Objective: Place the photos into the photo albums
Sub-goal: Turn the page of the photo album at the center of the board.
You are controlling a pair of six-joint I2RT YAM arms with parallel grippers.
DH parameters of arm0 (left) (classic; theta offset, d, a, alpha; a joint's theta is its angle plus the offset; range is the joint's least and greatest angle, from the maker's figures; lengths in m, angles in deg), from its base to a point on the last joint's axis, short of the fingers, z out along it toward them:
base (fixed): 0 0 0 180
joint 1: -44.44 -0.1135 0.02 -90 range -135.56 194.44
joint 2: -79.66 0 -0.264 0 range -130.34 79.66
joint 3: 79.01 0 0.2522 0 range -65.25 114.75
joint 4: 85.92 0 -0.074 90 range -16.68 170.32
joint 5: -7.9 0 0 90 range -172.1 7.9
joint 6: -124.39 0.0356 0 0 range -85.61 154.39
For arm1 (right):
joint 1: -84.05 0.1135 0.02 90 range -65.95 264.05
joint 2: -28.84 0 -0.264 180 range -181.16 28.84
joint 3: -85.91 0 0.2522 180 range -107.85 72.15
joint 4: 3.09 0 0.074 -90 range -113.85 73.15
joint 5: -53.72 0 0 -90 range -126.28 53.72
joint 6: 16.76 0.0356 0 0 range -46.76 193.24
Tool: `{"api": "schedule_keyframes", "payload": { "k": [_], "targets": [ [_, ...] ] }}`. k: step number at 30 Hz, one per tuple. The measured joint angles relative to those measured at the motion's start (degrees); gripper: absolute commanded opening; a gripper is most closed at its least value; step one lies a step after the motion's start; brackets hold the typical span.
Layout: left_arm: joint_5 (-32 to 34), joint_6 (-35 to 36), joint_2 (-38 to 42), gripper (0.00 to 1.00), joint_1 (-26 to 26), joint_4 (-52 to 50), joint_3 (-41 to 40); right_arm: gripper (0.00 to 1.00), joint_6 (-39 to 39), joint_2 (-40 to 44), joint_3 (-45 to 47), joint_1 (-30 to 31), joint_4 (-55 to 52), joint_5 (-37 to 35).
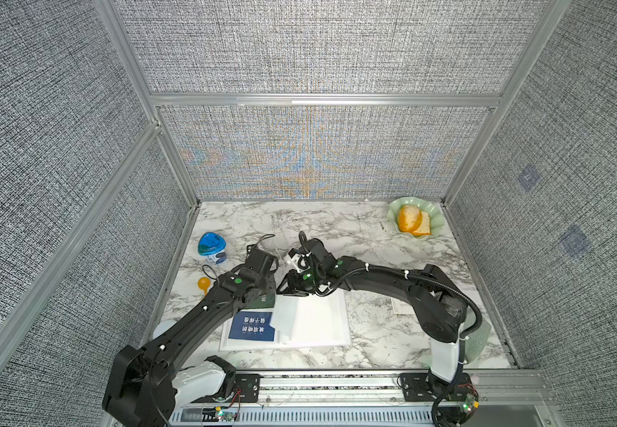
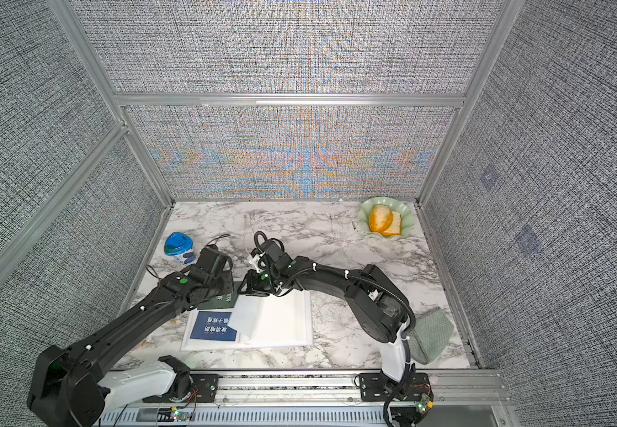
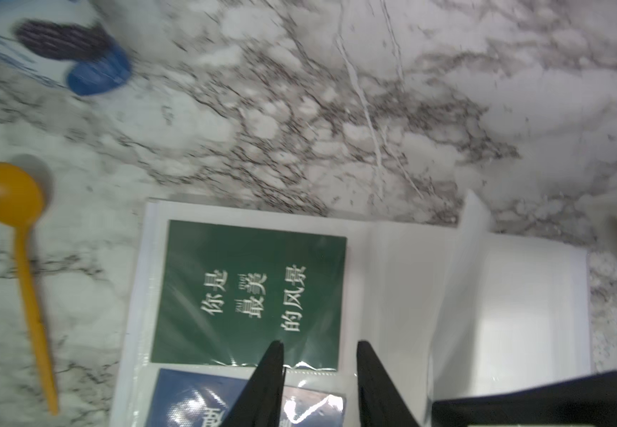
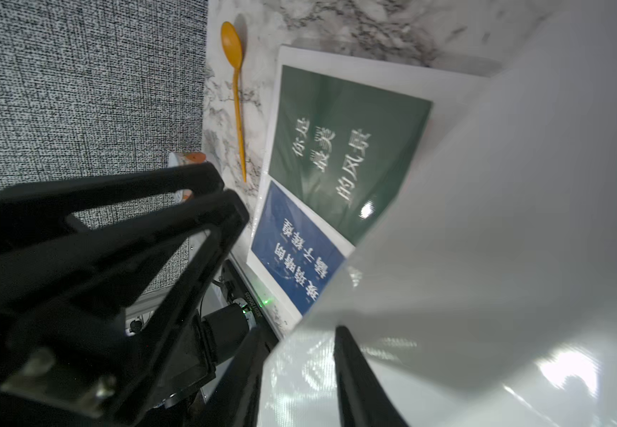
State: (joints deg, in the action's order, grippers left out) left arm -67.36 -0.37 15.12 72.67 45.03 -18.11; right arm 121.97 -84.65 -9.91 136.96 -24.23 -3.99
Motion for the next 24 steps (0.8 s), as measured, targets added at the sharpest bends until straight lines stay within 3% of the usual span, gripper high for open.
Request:
{"api": "schedule_keyframes", "payload": {
  "k": [9, 18, 24],
  "targets": [
    [9.55, 1.36, 12.48, 0.38, -3.3, -0.52, -1.14, 0.36, -0.39, -11.04, -13.73, 3.06, -3.08, 2.91],
    [11.21, 1.81, 13.64, 0.38, -3.56, -0.83, -0.42, 0.36, -2.12, -15.13, -23.37, 4.46, -6.1, 6.32],
    [8.81, 3.19, 12.44, 0.38, -3.56, 0.11, -0.31, 0.36, -5.62, -10.82, -20.72, 3.3, -10.69, 3.17]
  ]
}}
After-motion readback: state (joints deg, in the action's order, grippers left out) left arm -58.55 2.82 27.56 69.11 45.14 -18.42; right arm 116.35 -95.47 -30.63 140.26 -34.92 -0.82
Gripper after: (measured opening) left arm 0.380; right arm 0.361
